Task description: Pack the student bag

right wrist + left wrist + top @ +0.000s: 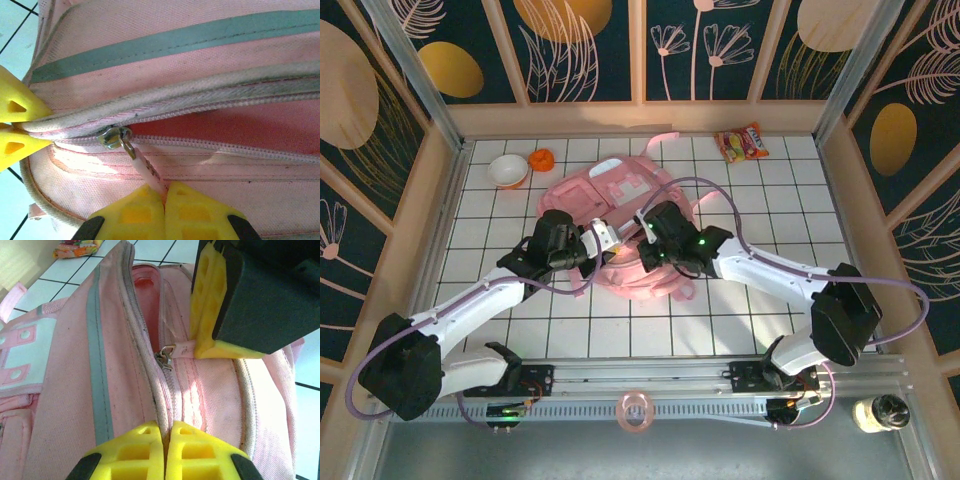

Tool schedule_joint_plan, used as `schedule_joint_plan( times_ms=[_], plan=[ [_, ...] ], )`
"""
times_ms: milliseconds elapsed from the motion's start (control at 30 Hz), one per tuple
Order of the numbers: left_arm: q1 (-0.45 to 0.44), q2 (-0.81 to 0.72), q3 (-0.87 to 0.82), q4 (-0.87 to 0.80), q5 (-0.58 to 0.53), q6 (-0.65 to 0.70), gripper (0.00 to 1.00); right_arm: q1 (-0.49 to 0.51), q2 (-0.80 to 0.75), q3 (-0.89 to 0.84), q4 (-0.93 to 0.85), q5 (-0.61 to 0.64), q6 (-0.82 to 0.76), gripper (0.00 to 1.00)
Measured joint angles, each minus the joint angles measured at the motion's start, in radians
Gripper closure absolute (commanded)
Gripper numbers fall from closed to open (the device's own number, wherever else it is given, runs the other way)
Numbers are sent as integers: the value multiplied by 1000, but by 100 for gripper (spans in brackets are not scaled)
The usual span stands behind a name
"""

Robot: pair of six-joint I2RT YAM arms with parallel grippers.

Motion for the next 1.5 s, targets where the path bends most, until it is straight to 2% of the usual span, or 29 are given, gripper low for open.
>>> schedule_joint_plan(
  times_ms=[167,400,433,467,533,567,600,667,767,900,1033,1133,1233,1267,1300,1367,1500],
  plan=[
    [2,0,0,0,-1,1,100,-60,-37,-21,-2,-73,-7,100],
    [16,-4,0,-19,1,11,100,-240,-118,-77,-11,-154,-27,100],
    [18,-6,0,-23,1,14,98,-261,-120,-77,-14,-163,-32,100],
    [19,-7,0,-26,0,16,85,-275,-120,-78,-17,-173,-35,100],
    [21,-8,2,-38,5,21,49,-286,-120,-78,-20,-199,-45,100],
    [22,-8,7,-48,8,22,36,-286,-120,-78,-21,-208,-49,100],
    [23,-7,17,-54,11,18,27,-286,-120,-78,-22,-220,-51,100],
    [17,-3,42,-55,5,6,21,-286,-120,-80,-22,-237,-52,100],
    [-29,19,85,-45,-27,-8,18,-286,-120,-80,-22,-254,-52,100],
    [-83,104,138,-9,-77,-35,19,-286,-120,-82,-21,-266,-52,100],
    [-106,211,178,41,-133,-72,26,-286,-123,-93,-21,-270,-52,100],
    [-114,285,201,90,-178,-101,45,-286,-125,-100,-21,-270,-51,100],
    [-121,346,237,98,-194,-132,83,-286,-125,-107,-20,-266,-51,100],
    [-126,355,242,97,-187,-135,94,-286,-125,-109,-14,-263,-51,100],
    [-131,357,242,96,-181,-138,100,-286,-125,-113,-5,-258,-51,100],
    [-132,354,242,95,-178,-139,100,-286,-125,-120,6,-257,-51,98],
    [-126,328,233,94,-138,-143,100,-286,-119,-125,34,-259,-51,85]
  ],
)
